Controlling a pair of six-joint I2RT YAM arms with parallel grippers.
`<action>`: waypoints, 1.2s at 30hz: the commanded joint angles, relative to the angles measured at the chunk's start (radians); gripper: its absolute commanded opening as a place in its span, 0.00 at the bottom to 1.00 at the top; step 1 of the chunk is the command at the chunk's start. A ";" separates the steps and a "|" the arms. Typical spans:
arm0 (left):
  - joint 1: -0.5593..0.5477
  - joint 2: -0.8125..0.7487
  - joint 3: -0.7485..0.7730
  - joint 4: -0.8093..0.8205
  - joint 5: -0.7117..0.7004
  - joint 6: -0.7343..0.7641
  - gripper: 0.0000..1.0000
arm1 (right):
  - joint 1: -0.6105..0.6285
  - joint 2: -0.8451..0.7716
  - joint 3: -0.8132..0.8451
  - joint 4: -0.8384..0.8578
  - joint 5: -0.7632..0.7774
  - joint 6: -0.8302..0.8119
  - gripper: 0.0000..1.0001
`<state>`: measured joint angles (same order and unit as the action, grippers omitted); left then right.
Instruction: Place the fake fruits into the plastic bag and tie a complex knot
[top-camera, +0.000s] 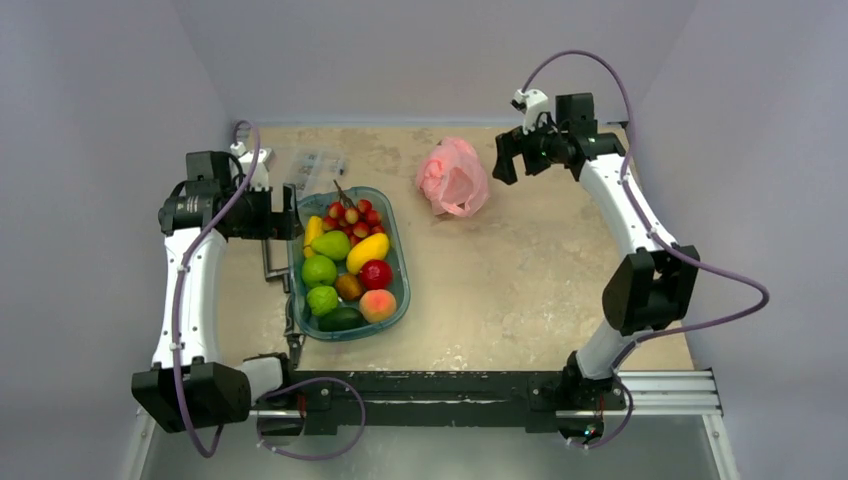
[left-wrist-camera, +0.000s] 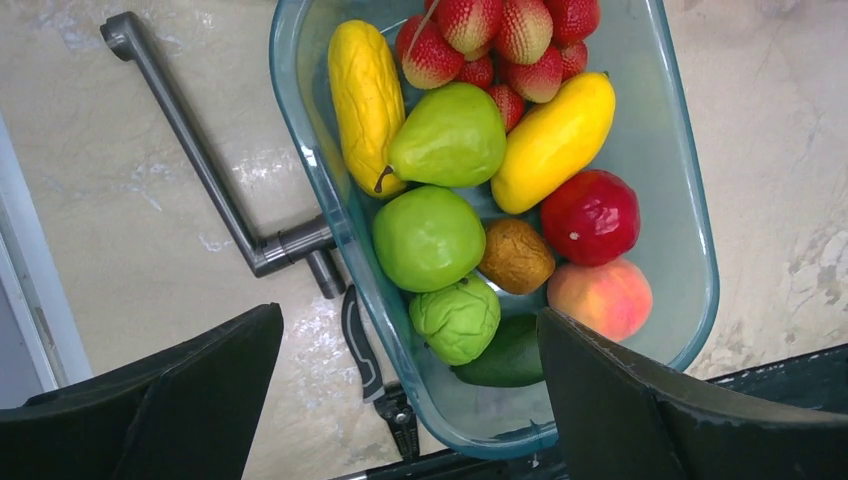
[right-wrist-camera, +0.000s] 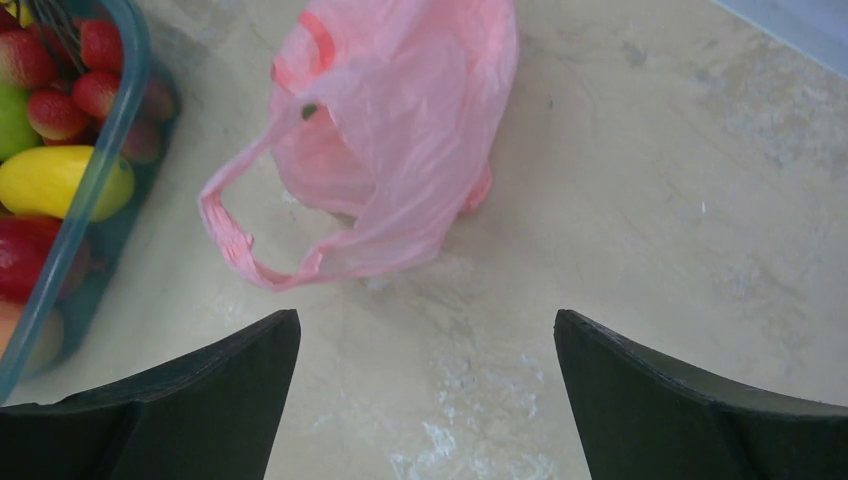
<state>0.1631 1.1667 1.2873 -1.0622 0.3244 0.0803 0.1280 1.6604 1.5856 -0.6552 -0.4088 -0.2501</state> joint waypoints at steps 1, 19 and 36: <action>-0.008 0.009 0.085 0.020 0.013 -0.030 1.00 | 0.063 0.071 0.139 0.085 0.036 0.056 0.99; -0.008 -0.176 0.048 0.076 0.019 -0.061 1.00 | 0.317 0.577 0.604 0.059 0.354 0.035 0.99; -0.007 -0.233 -0.095 0.277 0.432 0.013 1.00 | 0.268 0.283 0.101 0.223 -0.026 -0.057 0.00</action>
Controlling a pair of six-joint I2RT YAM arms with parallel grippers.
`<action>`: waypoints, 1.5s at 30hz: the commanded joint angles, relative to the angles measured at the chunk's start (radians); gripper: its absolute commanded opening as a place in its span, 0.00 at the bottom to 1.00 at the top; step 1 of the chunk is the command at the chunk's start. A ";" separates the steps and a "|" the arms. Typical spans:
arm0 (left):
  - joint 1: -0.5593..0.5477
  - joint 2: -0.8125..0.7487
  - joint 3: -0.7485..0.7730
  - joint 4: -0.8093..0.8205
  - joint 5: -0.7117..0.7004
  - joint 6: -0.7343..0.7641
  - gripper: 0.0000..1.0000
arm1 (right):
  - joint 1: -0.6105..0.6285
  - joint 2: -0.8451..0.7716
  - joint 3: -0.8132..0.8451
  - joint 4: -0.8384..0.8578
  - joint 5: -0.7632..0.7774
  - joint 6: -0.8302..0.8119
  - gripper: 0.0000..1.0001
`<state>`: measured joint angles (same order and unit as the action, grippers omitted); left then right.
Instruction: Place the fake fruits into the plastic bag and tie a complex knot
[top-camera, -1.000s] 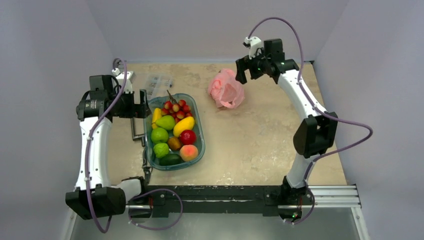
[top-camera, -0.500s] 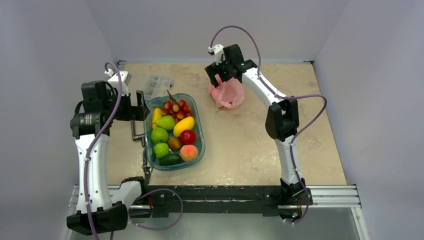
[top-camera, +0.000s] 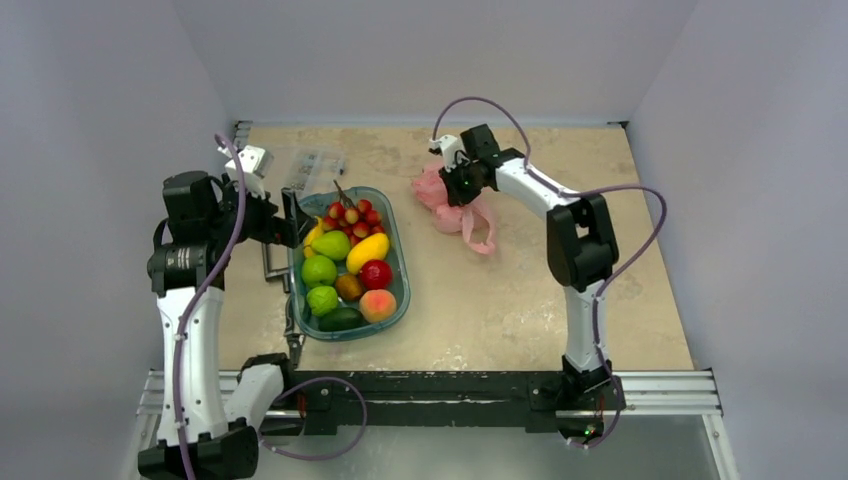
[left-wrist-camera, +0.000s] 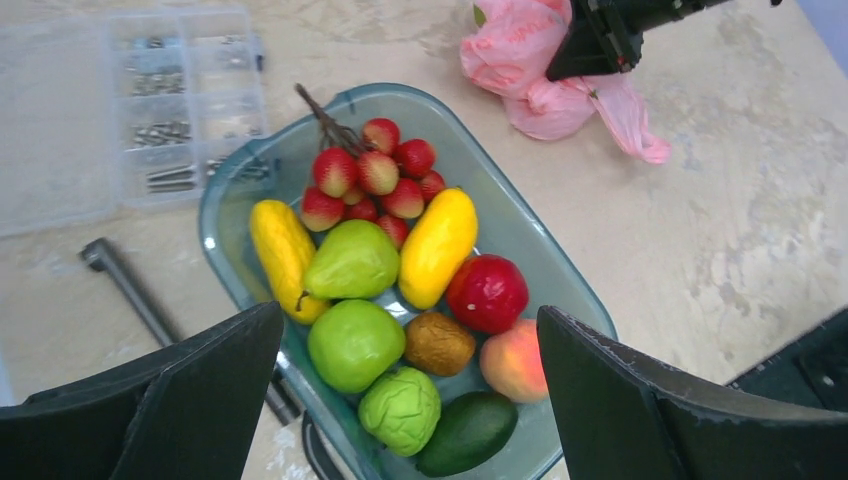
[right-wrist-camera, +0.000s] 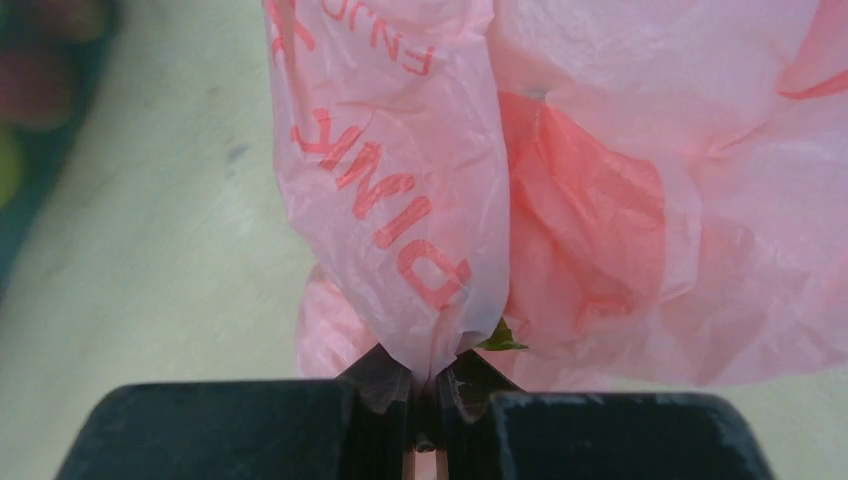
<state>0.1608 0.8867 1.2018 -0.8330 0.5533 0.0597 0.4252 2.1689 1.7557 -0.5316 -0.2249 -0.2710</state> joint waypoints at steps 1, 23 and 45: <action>-0.004 0.053 -0.016 0.065 0.236 0.036 0.99 | -0.039 -0.287 -0.107 0.135 -0.257 -0.036 0.00; -0.432 0.175 0.006 0.449 0.432 0.474 1.00 | 0.036 -0.956 -0.434 0.129 -0.805 -0.210 0.00; -0.516 0.026 -0.296 0.610 0.264 0.703 0.00 | 0.047 -1.092 -0.404 -0.003 -0.540 -0.052 0.98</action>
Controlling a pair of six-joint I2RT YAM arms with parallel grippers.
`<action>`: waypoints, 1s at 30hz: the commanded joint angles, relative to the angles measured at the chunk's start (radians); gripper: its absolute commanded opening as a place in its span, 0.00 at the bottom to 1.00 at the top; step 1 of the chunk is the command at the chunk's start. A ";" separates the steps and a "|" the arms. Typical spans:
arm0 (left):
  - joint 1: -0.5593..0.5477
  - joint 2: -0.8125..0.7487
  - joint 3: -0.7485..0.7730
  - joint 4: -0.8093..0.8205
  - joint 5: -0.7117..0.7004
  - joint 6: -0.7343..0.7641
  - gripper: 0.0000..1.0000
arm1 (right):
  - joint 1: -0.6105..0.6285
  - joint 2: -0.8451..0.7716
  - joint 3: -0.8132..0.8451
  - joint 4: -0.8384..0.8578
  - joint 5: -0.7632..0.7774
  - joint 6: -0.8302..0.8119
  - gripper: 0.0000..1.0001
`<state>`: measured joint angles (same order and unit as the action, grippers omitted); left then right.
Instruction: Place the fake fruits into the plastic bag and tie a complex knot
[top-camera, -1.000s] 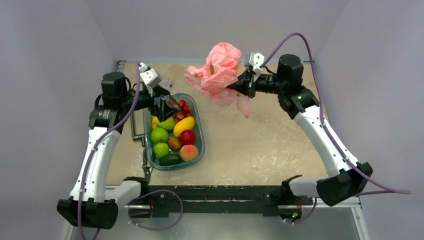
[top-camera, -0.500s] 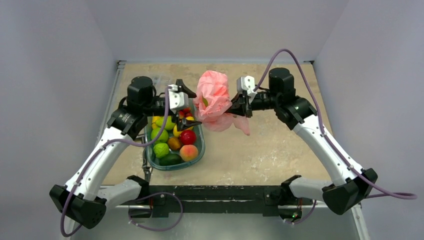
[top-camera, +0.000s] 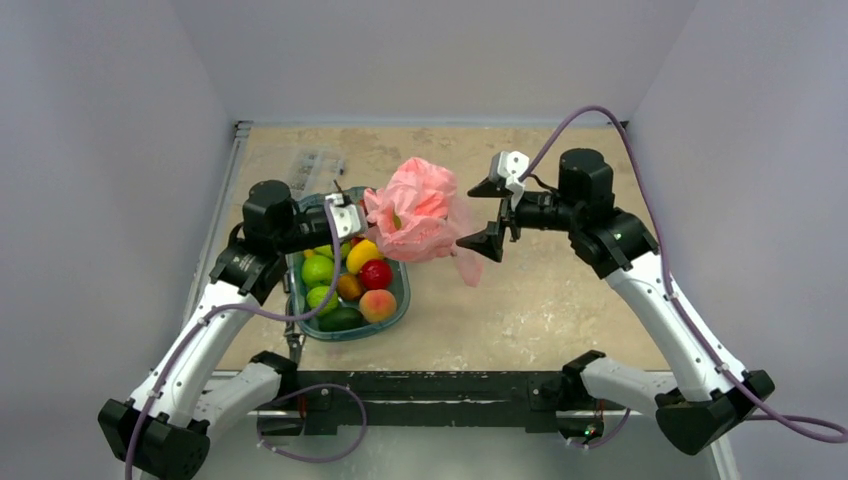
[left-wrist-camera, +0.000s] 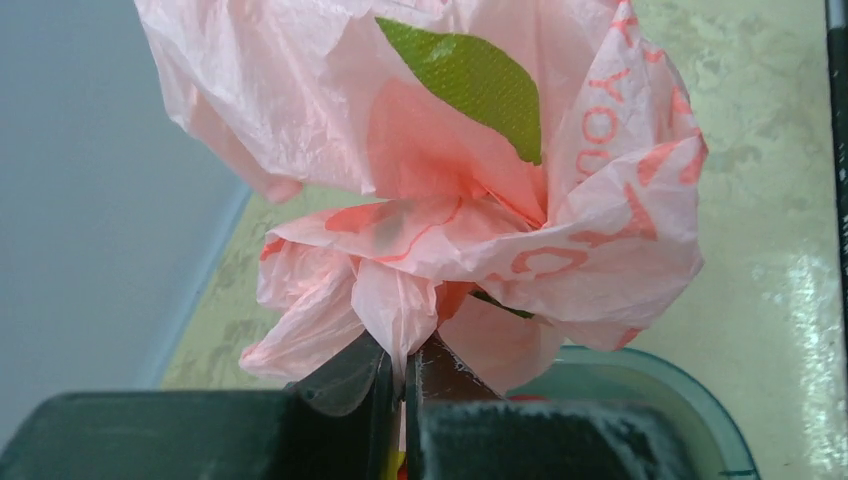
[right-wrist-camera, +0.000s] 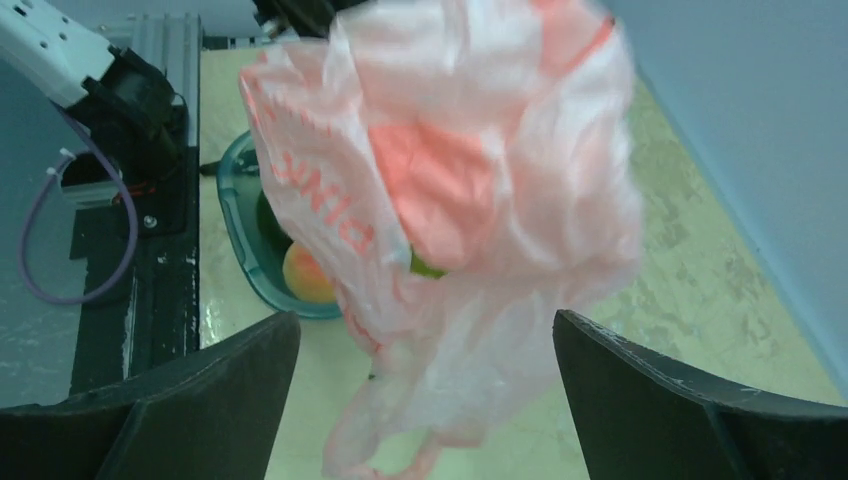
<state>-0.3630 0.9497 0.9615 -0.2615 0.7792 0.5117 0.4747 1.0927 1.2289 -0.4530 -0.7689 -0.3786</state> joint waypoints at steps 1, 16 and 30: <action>-0.001 -0.038 -0.060 0.046 0.040 0.291 0.00 | -0.003 0.008 0.160 -0.085 -0.013 0.079 0.99; -0.121 0.026 -0.030 0.108 -0.045 0.339 0.00 | -0.003 0.241 0.243 -0.399 -0.162 -0.256 0.99; -0.119 0.013 -0.072 0.152 -0.149 0.288 0.00 | 0.000 0.206 0.076 -0.490 -0.167 -0.303 0.99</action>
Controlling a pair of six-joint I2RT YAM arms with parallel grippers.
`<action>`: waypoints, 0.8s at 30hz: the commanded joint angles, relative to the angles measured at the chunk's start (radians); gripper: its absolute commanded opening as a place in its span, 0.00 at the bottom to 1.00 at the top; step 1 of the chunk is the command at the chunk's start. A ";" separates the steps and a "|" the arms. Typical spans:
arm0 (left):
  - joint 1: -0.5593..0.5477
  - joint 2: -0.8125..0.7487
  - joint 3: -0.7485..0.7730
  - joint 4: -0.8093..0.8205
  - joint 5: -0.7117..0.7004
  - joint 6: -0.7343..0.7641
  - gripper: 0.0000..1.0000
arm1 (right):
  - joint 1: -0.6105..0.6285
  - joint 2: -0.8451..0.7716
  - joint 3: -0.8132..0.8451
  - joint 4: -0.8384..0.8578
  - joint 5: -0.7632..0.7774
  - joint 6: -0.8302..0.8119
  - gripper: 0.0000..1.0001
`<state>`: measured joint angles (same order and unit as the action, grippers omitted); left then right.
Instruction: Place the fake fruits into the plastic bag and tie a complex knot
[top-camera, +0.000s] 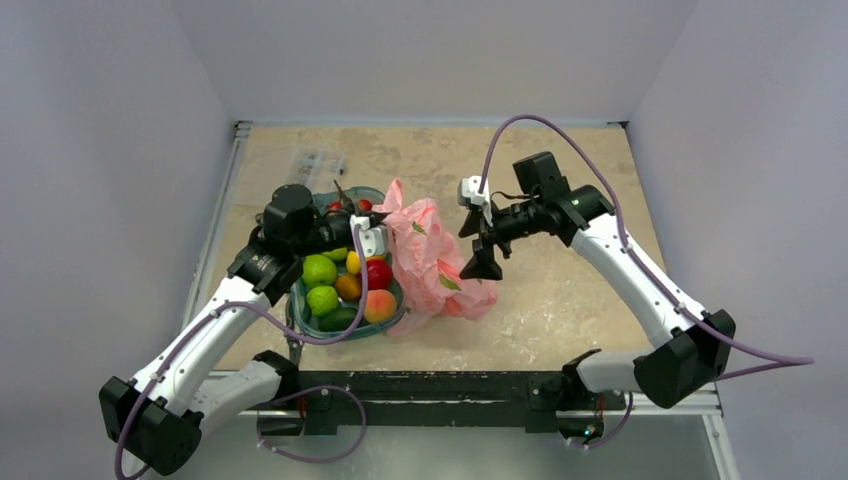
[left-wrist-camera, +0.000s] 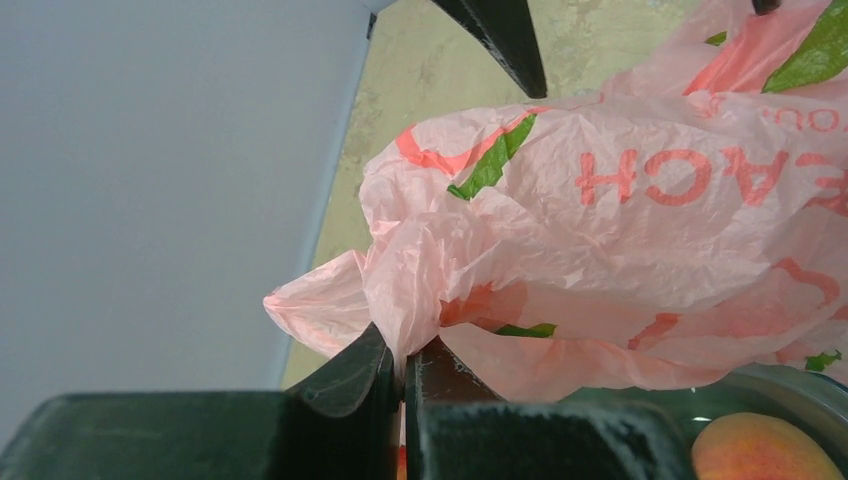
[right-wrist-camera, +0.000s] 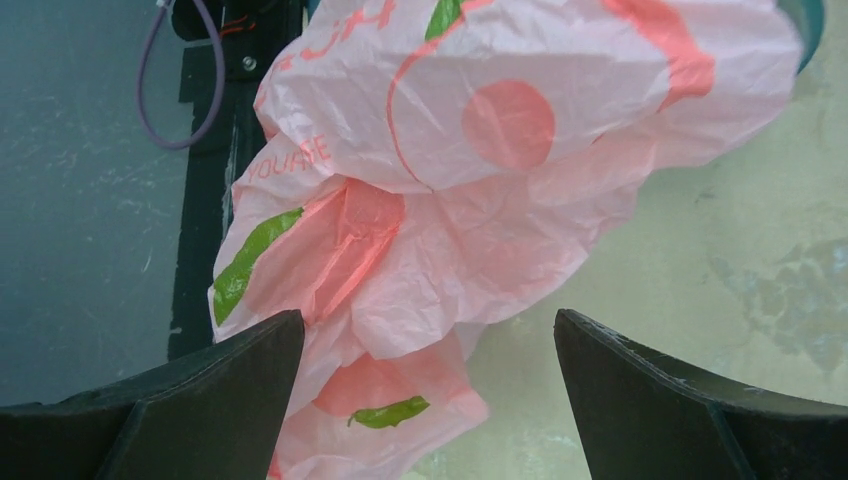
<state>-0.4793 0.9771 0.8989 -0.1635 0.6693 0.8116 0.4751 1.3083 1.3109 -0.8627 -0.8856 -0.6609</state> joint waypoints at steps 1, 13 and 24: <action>-0.003 -0.014 -0.010 0.051 -0.048 -0.017 0.00 | 0.000 -0.028 -0.032 -0.046 -0.055 0.025 0.99; 0.012 0.017 -0.007 0.020 -0.359 -0.124 0.00 | 0.001 -0.119 -0.192 0.047 0.001 0.197 0.99; 0.028 0.093 0.038 -0.090 -0.559 -0.200 0.00 | 0.001 -0.051 -0.129 0.097 -0.054 0.331 0.99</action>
<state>-0.4610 1.0534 0.8867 -0.2188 0.2165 0.6579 0.4759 1.2533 1.1206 -0.7887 -0.8860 -0.3943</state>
